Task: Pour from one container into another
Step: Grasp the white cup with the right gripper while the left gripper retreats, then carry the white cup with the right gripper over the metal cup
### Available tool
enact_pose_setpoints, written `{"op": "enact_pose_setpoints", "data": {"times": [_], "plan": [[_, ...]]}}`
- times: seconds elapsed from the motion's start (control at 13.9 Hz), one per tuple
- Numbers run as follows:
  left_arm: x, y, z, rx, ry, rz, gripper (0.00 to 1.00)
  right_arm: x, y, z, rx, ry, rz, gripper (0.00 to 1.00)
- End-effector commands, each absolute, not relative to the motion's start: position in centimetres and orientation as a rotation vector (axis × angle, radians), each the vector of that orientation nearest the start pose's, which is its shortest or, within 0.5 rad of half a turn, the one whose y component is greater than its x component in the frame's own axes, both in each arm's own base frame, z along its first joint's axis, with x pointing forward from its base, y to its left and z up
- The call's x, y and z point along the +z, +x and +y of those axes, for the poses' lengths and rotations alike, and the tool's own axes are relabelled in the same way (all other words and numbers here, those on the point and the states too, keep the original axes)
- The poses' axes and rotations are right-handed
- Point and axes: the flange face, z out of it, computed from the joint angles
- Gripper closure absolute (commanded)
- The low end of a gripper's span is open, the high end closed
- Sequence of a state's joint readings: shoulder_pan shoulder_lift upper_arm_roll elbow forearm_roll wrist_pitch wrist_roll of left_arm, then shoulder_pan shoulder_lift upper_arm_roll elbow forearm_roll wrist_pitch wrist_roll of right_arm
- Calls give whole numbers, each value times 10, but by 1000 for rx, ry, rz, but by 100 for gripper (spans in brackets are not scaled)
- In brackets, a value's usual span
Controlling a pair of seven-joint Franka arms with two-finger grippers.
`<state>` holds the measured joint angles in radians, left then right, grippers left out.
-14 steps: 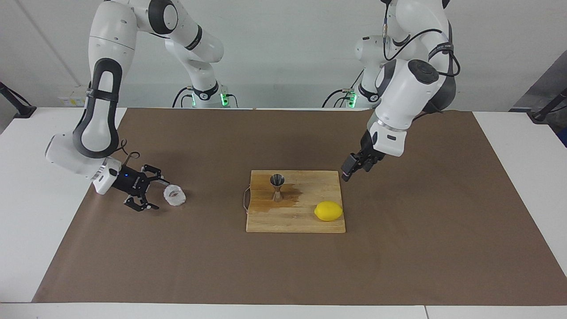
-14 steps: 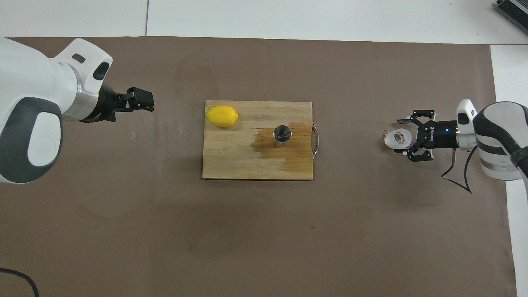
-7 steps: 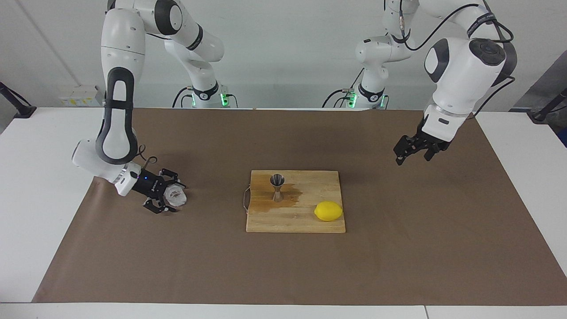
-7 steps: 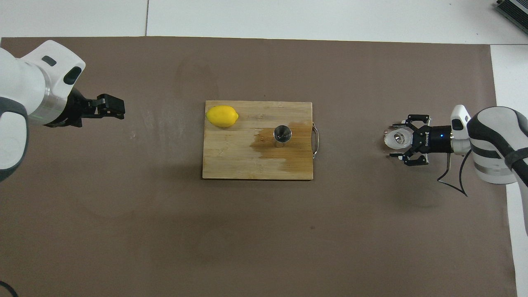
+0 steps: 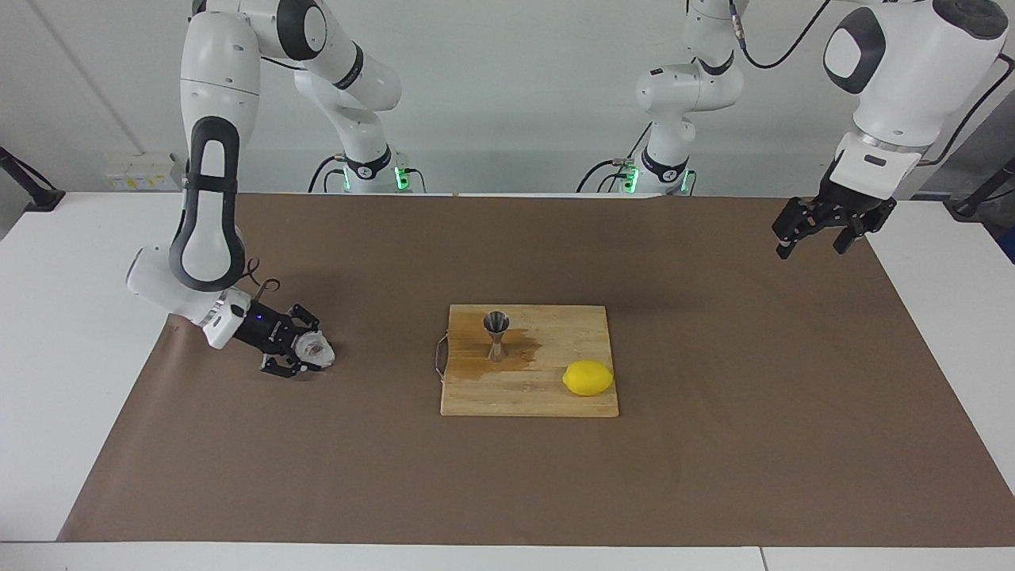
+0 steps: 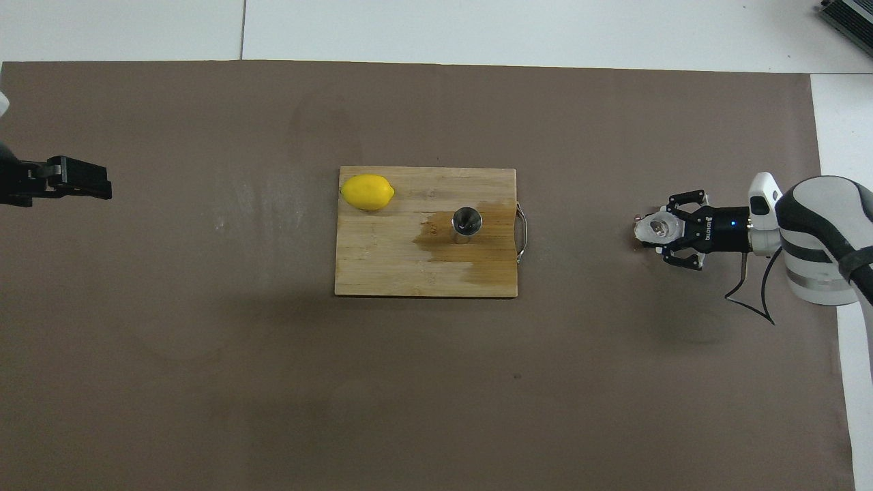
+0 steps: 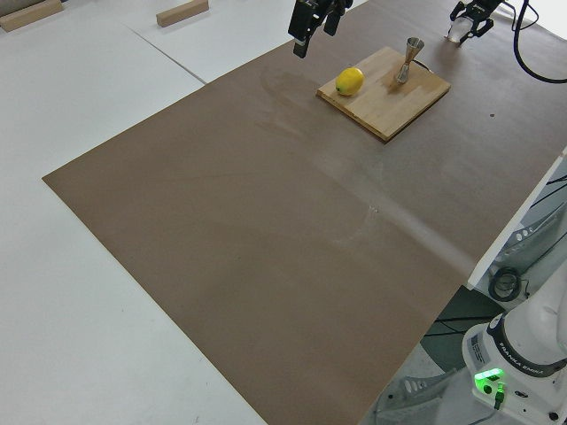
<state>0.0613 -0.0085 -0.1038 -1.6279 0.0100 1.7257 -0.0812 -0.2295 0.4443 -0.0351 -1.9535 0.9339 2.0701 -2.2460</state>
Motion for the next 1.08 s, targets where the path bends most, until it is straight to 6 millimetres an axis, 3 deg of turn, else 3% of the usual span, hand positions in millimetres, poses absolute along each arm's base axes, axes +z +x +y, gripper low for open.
{"op": "enact_pose_setpoints", "data": {"times": [0.0, 0.14, 0.29, 0.43, 0.72, 0.86, 1.01], "plan": [[624, 550, -23, -131, -3115, -40, 0, 241, 582, -108, -796, -1916, -1583, 74], [626, 547, -26, -112, -3117, -34, 0, 262, 599, -89, -804, -1904, -1558, 73], [620, 538, -31, 17, -3115, -19, 0, 290, 615, -58, -803, -1912, -1536, 73], [619, 535, -33, 34, -3136, -22, 0, 319, 628, -25, -783, -1937, -1501, 73], [619, 532, -28, 34, -3161, 42, 0, 384, 639, 61, -708, -1979, -1498, 73], [620, 532, -32, 32, -3161, 33, 0, 399, 639, 100, -679, -2020, -1558, 74], [619, 531, -30, 46, -3160, 26, 0, 401, 636, 132, -664, -2024, -1621, 73]]}}
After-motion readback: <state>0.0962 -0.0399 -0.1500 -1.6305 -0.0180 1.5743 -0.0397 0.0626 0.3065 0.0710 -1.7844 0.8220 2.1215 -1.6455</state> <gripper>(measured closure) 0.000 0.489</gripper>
